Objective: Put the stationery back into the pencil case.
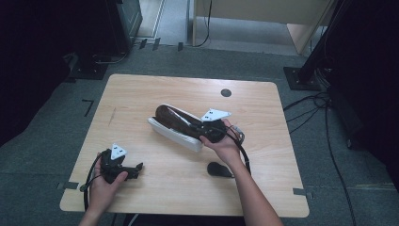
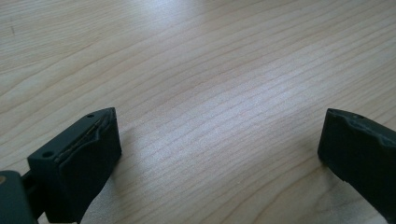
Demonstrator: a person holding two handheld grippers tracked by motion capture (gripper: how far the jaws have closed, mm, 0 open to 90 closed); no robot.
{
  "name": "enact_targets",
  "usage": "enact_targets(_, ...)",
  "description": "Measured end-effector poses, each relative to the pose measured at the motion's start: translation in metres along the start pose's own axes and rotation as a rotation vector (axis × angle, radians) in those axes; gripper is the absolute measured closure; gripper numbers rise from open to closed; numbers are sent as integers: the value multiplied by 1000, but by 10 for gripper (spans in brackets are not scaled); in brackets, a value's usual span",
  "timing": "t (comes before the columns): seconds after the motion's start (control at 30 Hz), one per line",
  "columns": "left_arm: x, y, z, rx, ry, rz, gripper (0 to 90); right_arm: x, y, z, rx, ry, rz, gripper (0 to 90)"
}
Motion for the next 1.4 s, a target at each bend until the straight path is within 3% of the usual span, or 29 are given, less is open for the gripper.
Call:
enact_targets(0.37, 0, 0, 0, 0, 0, 0, 0, 11, -8, -1, -11, -10, 36, 816)
enact_targets(0.9, 0, 0, 0, 0, 0, 0, 0, 23, -17, 2, -41, 12, 99, 815)
enact_targets(1.4, 0, 0, 0, 0, 0, 0, 0, 25, -17, 2, -74, -20, 102, 808)
Point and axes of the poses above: each handheld gripper's, and its own axes: y roughly backward along the jaws, x roughly out of its underside, z roughly to its left, the point moved 7 cm from there along -y, roughly forward along the jaws, and after that the axes turned 8 degrees about y, right-handed, at the moved point
